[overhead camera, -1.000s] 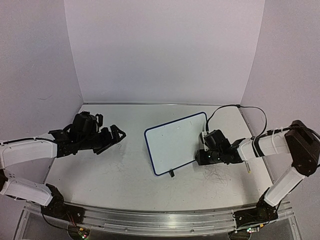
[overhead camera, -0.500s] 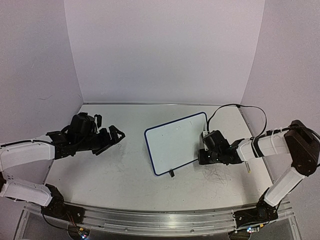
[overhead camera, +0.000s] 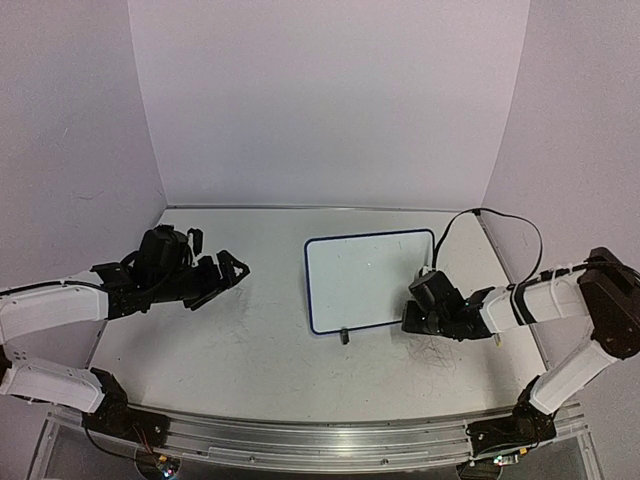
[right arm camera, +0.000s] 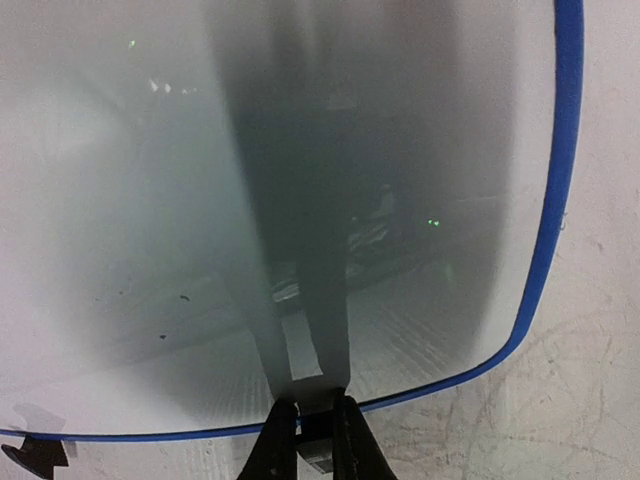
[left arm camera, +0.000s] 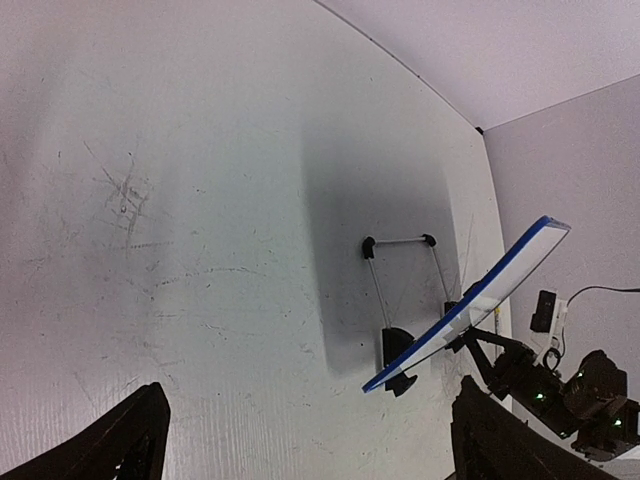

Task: Write a sentence on the whiteboard
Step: Adjust the whiteboard stand at the center of the board, then pick up the whiteboard marker from the corner of the board.

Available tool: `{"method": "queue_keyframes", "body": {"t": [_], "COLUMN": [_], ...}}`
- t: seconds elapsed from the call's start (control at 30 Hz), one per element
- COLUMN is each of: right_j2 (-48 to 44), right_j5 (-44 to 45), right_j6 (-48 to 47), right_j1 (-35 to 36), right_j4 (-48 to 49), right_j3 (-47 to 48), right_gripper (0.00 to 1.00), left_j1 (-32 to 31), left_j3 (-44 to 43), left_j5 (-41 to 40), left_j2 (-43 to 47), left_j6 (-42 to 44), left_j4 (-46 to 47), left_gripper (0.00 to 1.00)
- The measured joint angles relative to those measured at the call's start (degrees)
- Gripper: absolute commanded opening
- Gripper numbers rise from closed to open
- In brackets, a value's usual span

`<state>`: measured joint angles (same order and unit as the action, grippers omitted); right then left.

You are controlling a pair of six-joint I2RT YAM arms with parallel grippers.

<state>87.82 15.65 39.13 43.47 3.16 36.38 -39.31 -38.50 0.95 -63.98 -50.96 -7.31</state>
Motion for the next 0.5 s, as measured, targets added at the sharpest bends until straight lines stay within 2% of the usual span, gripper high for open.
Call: {"method": "queue_keyframes", "body": {"t": [0.33, 0.37, 0.5], "right_j2": [0.2, 0.3, 0.2], "right_j5": [7.5, 7.9, 8.0], "right_j6": [9.3, 9.4, 9.1], "right_j1": [4.6, 4.8, 4.8], "right_j4": [-3.1, -3.4, -4.0], "right_j3": [0.0, 0.2, 0.4], "right_gripper": [0.01, 0.07, 0.42], "left_j1": [0.0, 0.0, 0.0], "left_j3": [0.0, 0.0, 0.0], "left_j5": [0.5, 0.6, 0.6], "left_j2": [-1.3, -1.4, -1.2], "left_j6": [0.0, 0.0, 0.0], "left_j4": [1.2, 1.3, 1.4], "left_gripper": [0.99, 1.00, 0.99]}}
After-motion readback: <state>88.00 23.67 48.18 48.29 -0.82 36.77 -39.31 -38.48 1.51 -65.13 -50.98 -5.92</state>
